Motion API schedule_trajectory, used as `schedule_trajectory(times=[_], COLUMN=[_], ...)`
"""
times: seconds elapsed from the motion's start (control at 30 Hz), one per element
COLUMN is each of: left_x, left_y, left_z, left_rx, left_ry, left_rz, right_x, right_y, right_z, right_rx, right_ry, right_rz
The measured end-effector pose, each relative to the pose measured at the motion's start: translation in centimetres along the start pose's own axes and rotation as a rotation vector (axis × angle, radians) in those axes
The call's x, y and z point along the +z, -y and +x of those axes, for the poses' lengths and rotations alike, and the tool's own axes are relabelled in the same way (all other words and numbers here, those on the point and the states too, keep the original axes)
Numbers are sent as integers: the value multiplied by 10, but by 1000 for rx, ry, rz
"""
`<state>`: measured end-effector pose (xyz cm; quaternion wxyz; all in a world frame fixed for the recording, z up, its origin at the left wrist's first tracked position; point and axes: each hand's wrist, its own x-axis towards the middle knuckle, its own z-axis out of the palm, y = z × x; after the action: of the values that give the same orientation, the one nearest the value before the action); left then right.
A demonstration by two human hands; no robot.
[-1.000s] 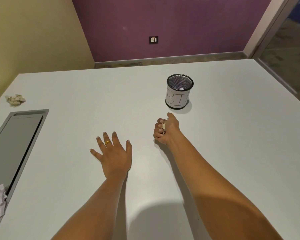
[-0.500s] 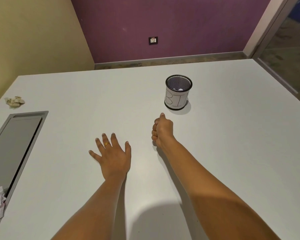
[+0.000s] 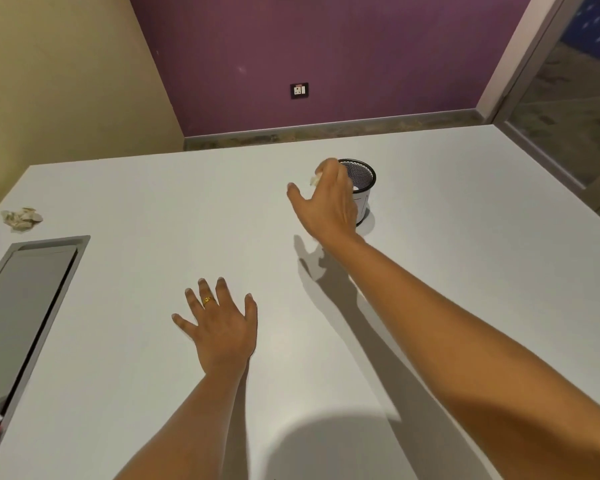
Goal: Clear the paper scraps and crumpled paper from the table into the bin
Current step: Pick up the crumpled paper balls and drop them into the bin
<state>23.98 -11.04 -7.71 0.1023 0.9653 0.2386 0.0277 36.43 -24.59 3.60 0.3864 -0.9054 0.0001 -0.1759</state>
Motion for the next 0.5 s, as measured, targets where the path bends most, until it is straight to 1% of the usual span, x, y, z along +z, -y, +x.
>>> schedule_trajectory(times=[0.03, 0.1, 0.17, 0.23, 0.37, 0.5], left_x=[0, -1, 0, 0, 1, 1], left_y=[0, 0, -1, -1, 1, 0], left_z=[-1, -1, -1, -2, -1, 0], left_rx=[2, 1, 0, 2, 1, 1], left_ry=[1, 11, 11, 3, 6, 6], left_rz=[1, -1, -3, 7, 18, 28], right_x=[0, 0, 1, 3, 7, 9], right_y=[-2, -8, -16, -23, -33, -39], right_z=[6, 17, 25, 31, 35, 29], right_rx=[-60, -109, -110, -78, 2, -31], right_ry=[-41, -71, -58, -7, 165, 175], right_rz=[-112, -315, -416, -463, -505, -498])
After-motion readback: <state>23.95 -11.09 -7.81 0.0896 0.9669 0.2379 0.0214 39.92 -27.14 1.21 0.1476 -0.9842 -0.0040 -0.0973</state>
